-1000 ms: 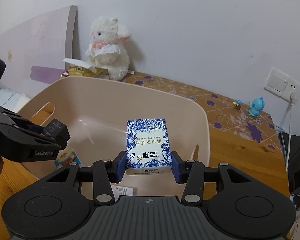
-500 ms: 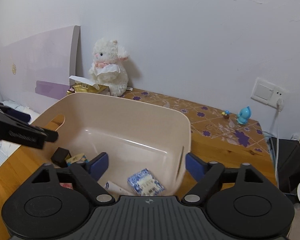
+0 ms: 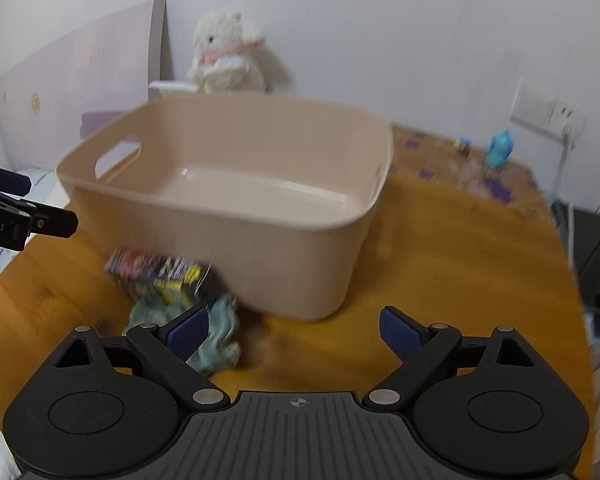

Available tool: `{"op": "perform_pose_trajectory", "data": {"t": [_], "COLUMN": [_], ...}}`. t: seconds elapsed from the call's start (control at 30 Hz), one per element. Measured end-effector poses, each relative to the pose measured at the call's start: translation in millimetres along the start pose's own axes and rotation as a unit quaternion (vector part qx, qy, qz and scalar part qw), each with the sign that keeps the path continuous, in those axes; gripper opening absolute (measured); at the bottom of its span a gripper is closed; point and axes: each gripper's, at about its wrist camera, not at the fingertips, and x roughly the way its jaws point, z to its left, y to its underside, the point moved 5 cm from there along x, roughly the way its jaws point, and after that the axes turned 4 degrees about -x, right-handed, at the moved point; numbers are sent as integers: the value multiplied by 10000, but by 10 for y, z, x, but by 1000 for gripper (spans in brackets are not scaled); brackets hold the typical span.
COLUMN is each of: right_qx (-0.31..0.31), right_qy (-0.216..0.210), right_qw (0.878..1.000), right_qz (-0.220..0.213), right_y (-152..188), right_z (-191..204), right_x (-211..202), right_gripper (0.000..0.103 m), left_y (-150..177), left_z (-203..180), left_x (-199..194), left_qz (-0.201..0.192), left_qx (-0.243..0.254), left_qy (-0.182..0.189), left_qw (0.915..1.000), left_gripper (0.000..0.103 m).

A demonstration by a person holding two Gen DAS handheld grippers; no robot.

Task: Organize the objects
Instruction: 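Move the left tool to the long character box while the right tool reaches the green scrunchie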

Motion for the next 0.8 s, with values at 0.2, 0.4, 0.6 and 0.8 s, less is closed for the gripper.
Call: {"op": "perform_pose_trajectory", "data": {"t": [0.2, 0.4, 0.6, 0.8], "right_qx": [111, 205, 279, 707], "right_qy": [-212, -301, 136, -77], "right_qw": [9997, 9993, 9994, 9972], "right_qz": [67, 106, -176, -215], "right_y": [81, 93, 17, -95], "right_z": [161, 177, -42, -68], "right_x": [239, 330, 146, 312], "right_gripper": [80, 64, 73, 76], "left_y": [42, 59, 110, 191], "left_z": [-105, -221, -61, 173], "left_x": [179, 298, 314, 330], "left_qz": [87, 143, 249, 339], "left_qx": [-211, -391, -710, -935], "left_qy": [33, 96, 52, -148], "left_qw": [9997, 9991, 9972, 9949], "left_gripper": [89, 89, 89, 89]}}
